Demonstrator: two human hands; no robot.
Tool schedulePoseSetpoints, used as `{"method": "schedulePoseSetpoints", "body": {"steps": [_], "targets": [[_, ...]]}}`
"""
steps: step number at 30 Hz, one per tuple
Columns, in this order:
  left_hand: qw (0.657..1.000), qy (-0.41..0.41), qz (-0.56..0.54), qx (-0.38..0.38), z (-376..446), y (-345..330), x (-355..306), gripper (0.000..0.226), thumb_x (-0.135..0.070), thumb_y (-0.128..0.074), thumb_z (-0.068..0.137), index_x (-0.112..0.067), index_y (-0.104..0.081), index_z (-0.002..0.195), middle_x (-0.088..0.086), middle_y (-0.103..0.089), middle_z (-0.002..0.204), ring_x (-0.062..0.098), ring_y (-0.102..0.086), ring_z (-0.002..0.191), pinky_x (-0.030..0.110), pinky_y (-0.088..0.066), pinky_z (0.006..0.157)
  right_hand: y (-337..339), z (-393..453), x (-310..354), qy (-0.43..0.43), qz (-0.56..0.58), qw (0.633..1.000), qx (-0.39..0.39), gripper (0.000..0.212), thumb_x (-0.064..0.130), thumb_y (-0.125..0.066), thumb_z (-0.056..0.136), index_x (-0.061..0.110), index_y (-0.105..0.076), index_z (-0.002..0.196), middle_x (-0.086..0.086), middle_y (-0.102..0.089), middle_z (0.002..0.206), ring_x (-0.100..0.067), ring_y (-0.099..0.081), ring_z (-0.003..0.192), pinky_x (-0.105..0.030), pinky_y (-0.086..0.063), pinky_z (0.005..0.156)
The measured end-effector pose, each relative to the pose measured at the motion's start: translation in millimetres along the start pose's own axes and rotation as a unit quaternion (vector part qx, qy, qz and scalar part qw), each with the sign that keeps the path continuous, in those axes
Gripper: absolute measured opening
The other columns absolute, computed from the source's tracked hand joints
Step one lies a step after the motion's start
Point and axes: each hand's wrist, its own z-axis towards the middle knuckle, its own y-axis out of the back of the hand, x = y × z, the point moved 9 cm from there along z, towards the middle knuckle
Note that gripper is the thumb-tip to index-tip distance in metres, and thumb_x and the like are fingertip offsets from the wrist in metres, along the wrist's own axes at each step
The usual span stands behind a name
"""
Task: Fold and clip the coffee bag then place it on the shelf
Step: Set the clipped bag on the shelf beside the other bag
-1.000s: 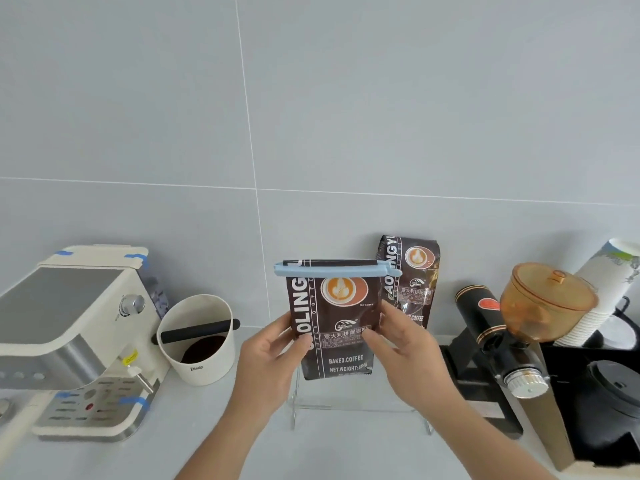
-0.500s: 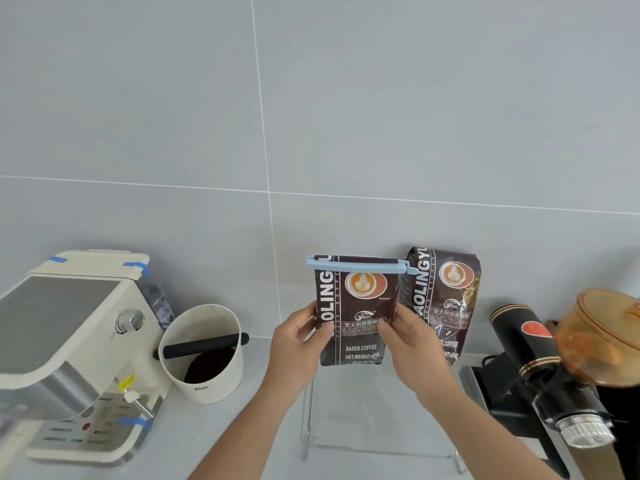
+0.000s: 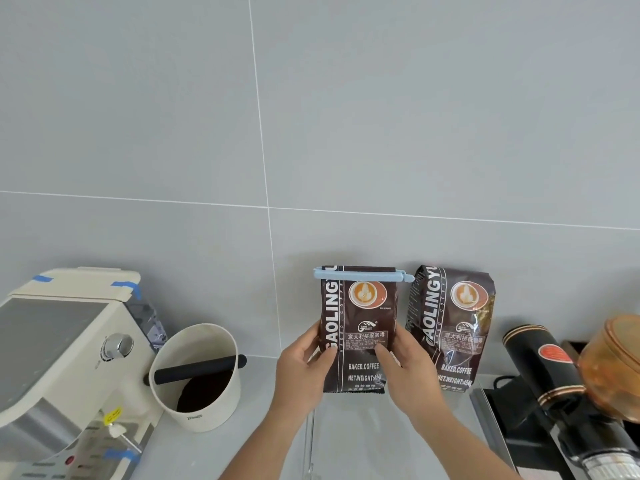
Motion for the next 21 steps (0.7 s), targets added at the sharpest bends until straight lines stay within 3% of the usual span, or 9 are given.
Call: {"method": "schedulePoseSetpoints", "body": {"steps": [2,5,11,17,21], "targets": [[1.0,-0.007,0.007,0.006,3.9,-2.1,-2.6,0.046,0.001,-0.063,0.088,-0.026,-0.063,0.125,-0.022,-0.073,0.111,0.001,-0.066,0.106,0.02,-0.054,0.089,-1.4,3.6,2.9,-0.001,-0.004,1.0,-0.003,0.042,0.008,-0.058,0.092,0.034,-0.056,0.125,0.023,-0.068,0.112,0.01,-0.059,0.107,-0.02,-0.048,0.091],[1.0,-0.001,0.012,0.016,7.2,-1.6,-2.4,0.05,0.004,-0.062,0.087,-0.032,-0.061,0.121,-0.03,-0.071,0.107,-0.004,-0.066,0.104,0.012,-0.052,0.083,-2.9,8.5,2.8,-0.003,-0.034,0.999,-0.016,0.043,0.01,-0.058,0.092,0.031,-0.054,0.129,0.021,-0.068,0.113,0.002,-0.061,0.11,-0.027,-0.047,0.098],[0.999,0.018,0.031,0.023,10.6,2.1,5.6,0.057,0.005,-0.063,0.085,-0.04,-0.062,0.119,-0.026,-0.072,0.11,-0.002,-0.066,0.105,0.02,-0.055,0.085,-3.3,9.4,1.4,-0.003,-0.06,0.998,-0.028,0.05,0.01,-0.056,0.093,0.035,-0.048,0.136,0.015,-0.066,0.122,-0.007,-0.06,0.116,-0.033,-0.047,0.103],[0.998,0.037,0.042,0.005,14.8,6.0,16.7,0.046,-0.001,-0.068,0.084,-0.03,-0.067,0.119,-0.009,-0.074,0.112,0.009,-0.07,0.102,0.03,-0.058,0.084,-3.4,8.5,6.9,-0.01,-0.097,0.995,-0.02,0.049,0.017,-0.053,0.094,0.046,-0.047,0.132,0.015,-0.073,0.103,-0.006,-0.069,0.09,-0.029,-0.057,0.076],[0.997,0.048,0.062,-0.011,13.0,6.8,15.8,0.033,-0.003,-0.069,0.083,-0.019,-0.071,0.112,-0.005,-0.076,0.104,0.012,-0.073,0.091,0.023,-0.06,0.074,-2.4,7.3,11.2,-0.014,-0.106,0.994,-0.025,0.048,0.018,-0.053,0.094,0.042,-0.048,0.134,0.015,-0.073,0.106,-0.004,-0.067,0.088,-0.028,-0.056,0.076]]}}
